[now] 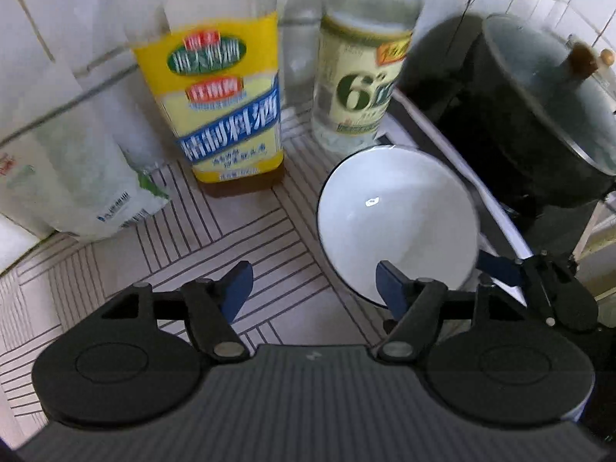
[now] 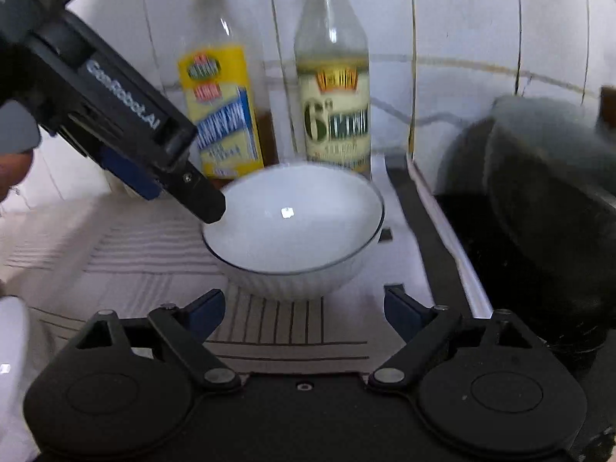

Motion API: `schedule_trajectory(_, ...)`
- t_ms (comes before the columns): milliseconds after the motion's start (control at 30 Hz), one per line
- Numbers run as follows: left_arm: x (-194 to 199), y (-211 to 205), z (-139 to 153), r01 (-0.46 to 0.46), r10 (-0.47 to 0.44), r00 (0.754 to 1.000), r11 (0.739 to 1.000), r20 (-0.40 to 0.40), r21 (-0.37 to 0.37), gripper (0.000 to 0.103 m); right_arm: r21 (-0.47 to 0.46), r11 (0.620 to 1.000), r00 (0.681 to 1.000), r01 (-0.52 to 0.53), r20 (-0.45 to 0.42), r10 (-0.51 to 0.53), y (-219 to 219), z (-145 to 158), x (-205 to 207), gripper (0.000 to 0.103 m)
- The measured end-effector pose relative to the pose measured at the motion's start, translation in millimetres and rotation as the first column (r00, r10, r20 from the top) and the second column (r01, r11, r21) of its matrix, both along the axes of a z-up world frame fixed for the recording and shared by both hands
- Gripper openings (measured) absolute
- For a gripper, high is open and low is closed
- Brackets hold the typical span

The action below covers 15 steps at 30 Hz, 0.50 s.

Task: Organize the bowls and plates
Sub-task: 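Move both grippers to the third white bowl near the bottles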

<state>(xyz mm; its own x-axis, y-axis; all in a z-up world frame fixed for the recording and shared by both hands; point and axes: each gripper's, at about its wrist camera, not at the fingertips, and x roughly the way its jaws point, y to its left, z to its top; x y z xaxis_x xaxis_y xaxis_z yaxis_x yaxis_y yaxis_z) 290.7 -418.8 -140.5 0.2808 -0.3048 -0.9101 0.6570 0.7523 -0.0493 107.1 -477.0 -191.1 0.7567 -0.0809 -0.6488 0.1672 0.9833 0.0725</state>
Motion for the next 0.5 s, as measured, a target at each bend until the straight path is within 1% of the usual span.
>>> schedule_trajectory(100,8,0,-12,-0.015,0.014,1.000,1.000,-0.027,-0.028,0.069,-0.059,0.998,0.999,0.014,-0.031,-0.016,8,-11,11,0.092)
schedule_trajectory(167,13,-1,-19,-0.024,0.021,0.999,0.998,-0.047,-0.054,0.067,-0.082,0.997,1.000,0.011,-0.028,-0.014,15,-13,15,0.092)
schedule_trajectory(233,18,1,-24,-0.054,0.049,0.996,0.996,-0.074,-0.076,0.066,-0.076,0.997,1.000,0.017,-0.020,-0.018,16,-14,18,0.092)
schedule_trajectory(300,23,5,-26,-0.089,0.075,0.992,0.987,-0.105,-0.131,0.066,-0.041,0.999,1.000,0.024,-0.018,-0.025,15,-12,20,0.092)
schedule_trajectory(333,25,6,-27,-0.098,0.083,0.991,0.986,-0.108,-0.137,0.066,-0.025,0.999,0.999,0.031,-0.011,-0.032,11,-12,23,0.092)
schedule_trajectory(433,26,1,-30,-0.088,0.075,0.992,0.986,-0.098,-0.141,0.055,0.006,0.999,0.999,0.051,0.001,-0.051,4,-12,27,0.093)
schedule_trajectory(467,27,0,-32,-0.080,0.066,0.993,0.987,-0.101,-0.141,0.051,0.002,0.999,0.999,0.047,0.006,-0.047,5,-13,29,0.093)
schedule_trajectory(500,27,-1,-34,-0.075,0.059,0.992,0.987,-0.113,-0.145,0.050,-0.006,0.999,0.999,0.043,0.008,-0.043,6,-14,31,0.094)
